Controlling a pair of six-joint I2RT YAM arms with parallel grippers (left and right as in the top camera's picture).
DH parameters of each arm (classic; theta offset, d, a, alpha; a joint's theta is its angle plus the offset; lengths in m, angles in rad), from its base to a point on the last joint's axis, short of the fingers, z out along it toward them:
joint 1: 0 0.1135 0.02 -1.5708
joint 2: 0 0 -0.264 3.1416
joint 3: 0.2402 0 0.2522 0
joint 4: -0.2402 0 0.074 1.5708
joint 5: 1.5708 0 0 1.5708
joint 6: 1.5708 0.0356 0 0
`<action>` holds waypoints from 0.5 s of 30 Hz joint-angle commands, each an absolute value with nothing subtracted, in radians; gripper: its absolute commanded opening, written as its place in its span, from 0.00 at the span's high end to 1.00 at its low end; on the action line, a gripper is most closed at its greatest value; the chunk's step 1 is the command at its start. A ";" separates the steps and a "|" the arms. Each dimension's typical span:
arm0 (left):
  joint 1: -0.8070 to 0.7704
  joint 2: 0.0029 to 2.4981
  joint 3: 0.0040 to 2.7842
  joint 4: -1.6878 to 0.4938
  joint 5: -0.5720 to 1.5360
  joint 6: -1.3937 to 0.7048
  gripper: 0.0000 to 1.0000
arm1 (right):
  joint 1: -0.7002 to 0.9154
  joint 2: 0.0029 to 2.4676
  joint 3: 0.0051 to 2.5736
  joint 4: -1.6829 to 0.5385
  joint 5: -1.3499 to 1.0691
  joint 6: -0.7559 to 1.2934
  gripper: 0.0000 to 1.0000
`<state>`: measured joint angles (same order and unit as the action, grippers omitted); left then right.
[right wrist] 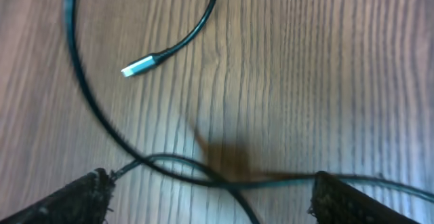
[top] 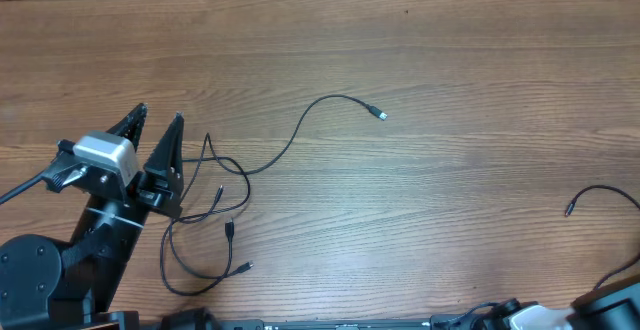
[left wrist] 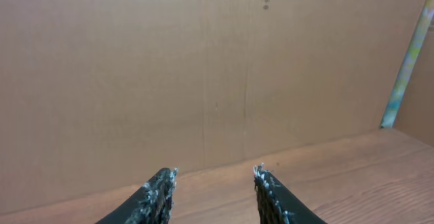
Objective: Untangle cables
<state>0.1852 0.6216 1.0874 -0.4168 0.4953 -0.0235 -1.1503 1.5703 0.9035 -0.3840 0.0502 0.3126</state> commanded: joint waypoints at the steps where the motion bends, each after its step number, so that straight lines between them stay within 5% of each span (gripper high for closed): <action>1: 0.191 0.615 1.108 -0.401 0.484 -0.023 0.61 | -1.141 1.612 0.927 -0.329 0.066 0.305 0.17; 7: 0.191 0.615 1.108 -0.398 0.483 -0.032 0.64 | -1.086 1.640 0.927 -0.138 0.043 0.234 0.62; 15: 0.191 0.615 1.108 -0.393 0.484 -0.114 0.63 | -0.978 1.722 1.027 0.029 -0.088 0.234 0.70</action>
